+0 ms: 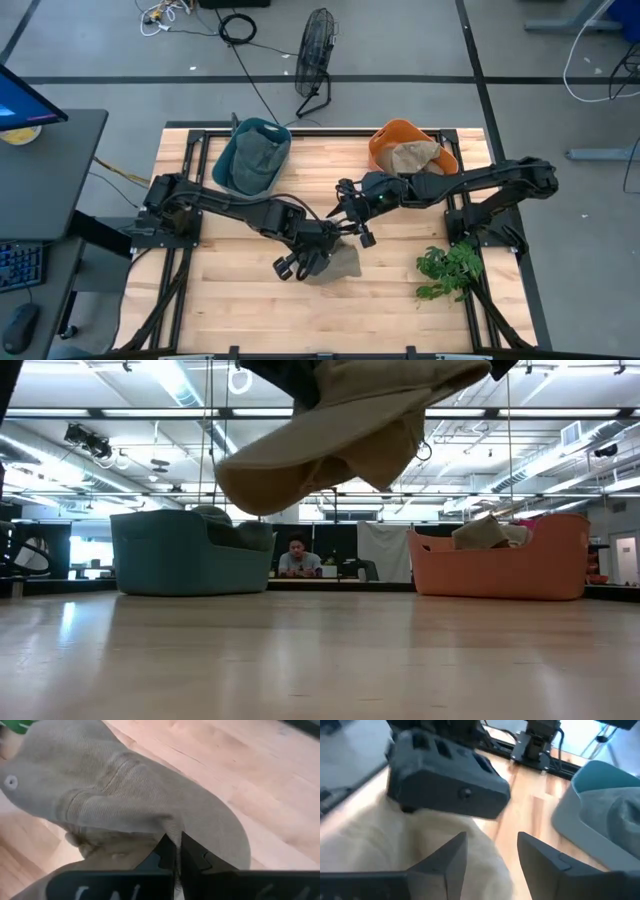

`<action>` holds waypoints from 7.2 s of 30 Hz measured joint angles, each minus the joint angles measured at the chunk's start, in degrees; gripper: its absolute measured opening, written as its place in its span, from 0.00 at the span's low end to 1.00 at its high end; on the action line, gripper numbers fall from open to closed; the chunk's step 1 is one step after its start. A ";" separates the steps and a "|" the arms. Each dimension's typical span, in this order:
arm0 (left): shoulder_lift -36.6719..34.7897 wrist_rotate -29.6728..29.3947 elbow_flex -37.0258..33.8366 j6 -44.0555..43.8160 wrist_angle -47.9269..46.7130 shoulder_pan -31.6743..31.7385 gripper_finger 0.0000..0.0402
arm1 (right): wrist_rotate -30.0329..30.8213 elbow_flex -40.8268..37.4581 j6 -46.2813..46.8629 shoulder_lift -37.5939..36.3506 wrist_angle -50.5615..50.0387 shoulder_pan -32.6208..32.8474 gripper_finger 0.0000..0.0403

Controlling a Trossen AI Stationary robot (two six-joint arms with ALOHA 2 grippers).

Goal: Pick & Place hat
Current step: Put the brown cap into the orange bin, then return to Home Position

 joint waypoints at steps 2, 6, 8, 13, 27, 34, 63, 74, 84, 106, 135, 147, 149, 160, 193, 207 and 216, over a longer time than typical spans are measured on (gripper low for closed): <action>0.00 -2.36 0.00 1.68 0.56 0.00 0.01 | -2.34 0.00 1.41 0.00 0.11 -0.02 0.44; 0.00 -6.22 0.00 6.73 2.54 0.07 0.02 | -4.67 0.00 2.27 0.00 -3.25 0.00 0.44; 0.00 -6.87 0.00 8.55 3.65 0.07 0.01 | -4.54 0.00 2.26 0.00 -5.49 0.00 0.44; 0.00 -6.88 -0.02 9.69 6.89 -0.64 0.02 | 1.90 0.00 -0.39 0.00 -7.73 -0.02 0.44; 0.00 -7.22 -0.02 10.56 8.68 -1.27 0.01 | -4.53 0.00 -6.59 0.00 -11.19 0.00 0.44; 0.00 -8.29 -0.02 9.75 9.35 -1.27 0.01 | -2.20 0.00 -5.20 0.00 -13.52 0.10 0.39; 0.01 -10.40 -0.02 -26.84 10.47 -0.22 0.36 | 8.91 0.00 0.67 -0.17 -18.11 -0.11 0.01; 0.01 -20.52 -0.02 -36.97 6.15 -0.04 0.41 | 26.27 -0.02 5.72 -13.02 -34.37 -1.76 0.01; 0.01 -21.32 -0.02 -46.03 3.97 2.77 0.41 | 36.41 -0.02 5.02 -30.27 -49.94 -11.48 0.01; 0.00 -21.25 -0.02 -45.13 6.82 4.57 0.41 | 28.39 -2.80 -26.67 -26.79 -49.25 -41.98 0.02; 0.00 -21.23 -0.02 -45.63 6.73 4.59 0.41 | 28.54 0.84 -9.49 -23.86 -58.91 -45.18 0.36; 0.00 -21.21 -0.02 -45.66 6.75 4.59 0.41 | 8.61 -0.77 7.15 -23.20 -43.35 -42.72 0.03; 0.00 -21.21 -0.02 -45.66 6.75 4.59 0.41 | 8.83 -3.67 6.79 -22.68 -41.85 -42.53 0.03; 0.00 -21.23 -0.02 -45.59 6.57 4.59 0.41 | 11.01 -12.30 9.67 -18.21 -37.07 -42.49 0.00; -6.02 -20.85 0.11 -48.71 5.82 4.59 0.41 | 15.84 9.98 13.94 -12.25 -59.08 -39.80 0.00; -26.55 -25.62 0.20 -60.99 3.18 4.92 0.41 | -1.69 28.72 20.47 -21.51 -54.13 -24.22 0.00; -35.81 -32.67 -5.80 -65.93 -2.67 3.40 0.41 | 1.80 26.77 19.17 -29.35 -48.17 -15.43 0.00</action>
